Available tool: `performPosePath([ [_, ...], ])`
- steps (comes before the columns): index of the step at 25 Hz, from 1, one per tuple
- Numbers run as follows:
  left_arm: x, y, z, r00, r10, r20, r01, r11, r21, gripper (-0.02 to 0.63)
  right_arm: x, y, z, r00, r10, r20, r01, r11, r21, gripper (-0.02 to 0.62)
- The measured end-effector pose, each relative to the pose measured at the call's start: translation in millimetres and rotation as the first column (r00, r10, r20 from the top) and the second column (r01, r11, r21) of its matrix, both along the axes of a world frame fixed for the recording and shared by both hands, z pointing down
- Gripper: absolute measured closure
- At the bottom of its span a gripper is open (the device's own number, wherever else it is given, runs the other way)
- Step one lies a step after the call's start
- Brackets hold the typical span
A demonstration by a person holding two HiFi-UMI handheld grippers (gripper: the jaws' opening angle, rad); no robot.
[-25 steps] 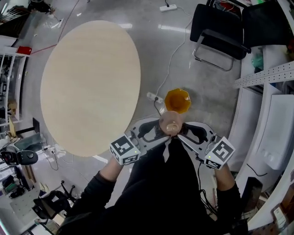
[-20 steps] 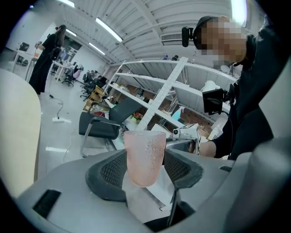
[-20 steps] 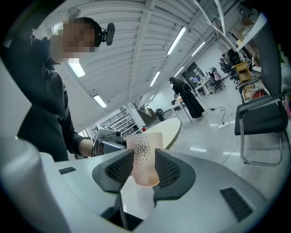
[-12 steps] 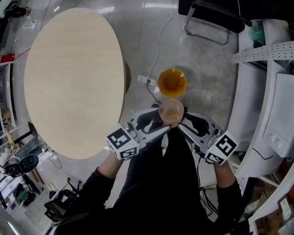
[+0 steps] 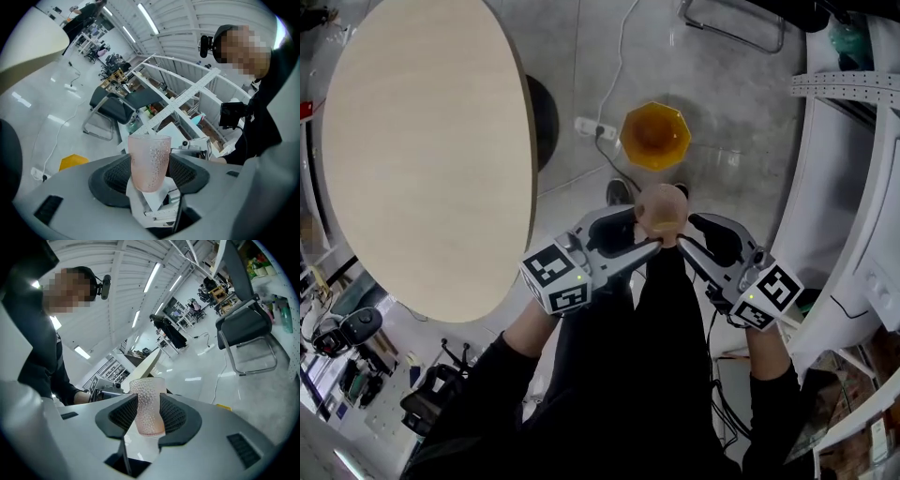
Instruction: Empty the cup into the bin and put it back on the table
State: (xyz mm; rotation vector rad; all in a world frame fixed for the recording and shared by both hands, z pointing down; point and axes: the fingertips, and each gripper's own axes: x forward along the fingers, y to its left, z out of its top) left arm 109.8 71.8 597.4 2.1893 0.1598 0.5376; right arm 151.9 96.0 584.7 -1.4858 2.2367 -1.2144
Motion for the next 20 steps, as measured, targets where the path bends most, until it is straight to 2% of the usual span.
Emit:
performPosePath([
  [5,-1,-3,37,0.999,-0.026,0.036,0.029,0.996,-0.084,0.347,1,-4,37,0.999,0.027,0.048,-0.025,0.999,-0.031,0.44],
  [11,-1,1,70,0.996,0.003,0.089,0.006,0.995,-0.098,0.347,-2,4,73,0.989,0.061,0.132,-0.054,0.997,-0.057,0.44],
  [20,5,-6,99,0.992,0.003,0.128,0.016,0.989,-0.144,0.347,5,-2,103,0.974,0.126,0.187,-0.112,0.99,-0.083,0.44],
])
